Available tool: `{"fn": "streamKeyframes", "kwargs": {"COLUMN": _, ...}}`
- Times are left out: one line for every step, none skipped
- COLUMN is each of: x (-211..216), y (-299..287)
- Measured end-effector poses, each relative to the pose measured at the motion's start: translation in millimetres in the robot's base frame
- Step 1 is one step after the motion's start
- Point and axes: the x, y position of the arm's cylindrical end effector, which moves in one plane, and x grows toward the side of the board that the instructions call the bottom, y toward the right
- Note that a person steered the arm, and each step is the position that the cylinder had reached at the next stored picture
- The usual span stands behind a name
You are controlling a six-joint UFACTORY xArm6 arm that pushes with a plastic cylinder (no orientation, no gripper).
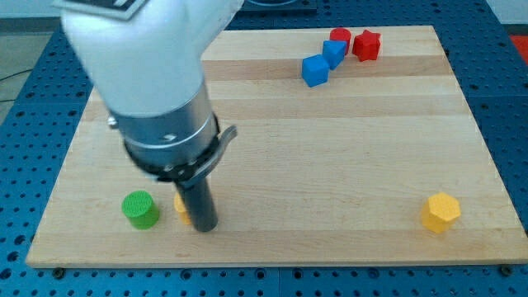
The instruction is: Push the yellow hexagon to the bottom left side of the board
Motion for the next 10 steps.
{"fn": "streamKeyframes", "kwargs": {"x": -30.0, "y": 17.5}}
{"fn": "streamKeyframes", "kwargs": {"x": -8.3, "y": -39.7}}
{"fn": "streamKeyframes", "kwargs": {"x": -3.0, "y": -51.1}}
{"fn": "streamKeyframes", "kwargs": {"x": -3.1, "y": -47.7}}
{"fn": "streamKeyframes", "kwargs": {"x": -70.0, "y": 29.7}}
{"fn": "streamKeyframes", "kwargs": {"x": -153.1, "y": 120.7}}
{"fn": "streamKeyframes", "kwargs": {"x": -161.0, "y": 259.9}}
{"fn": "streamKeyframes", "kwargs": {"x": -107.2, "y": 344.2}}
{"fn": "streamKeyframes", "kwargs": {"x": -37.7, "y": 406.0}}
{"fn": "streamKeyframes", "kwargs": {"x": 34.8, "y": 379.6}}
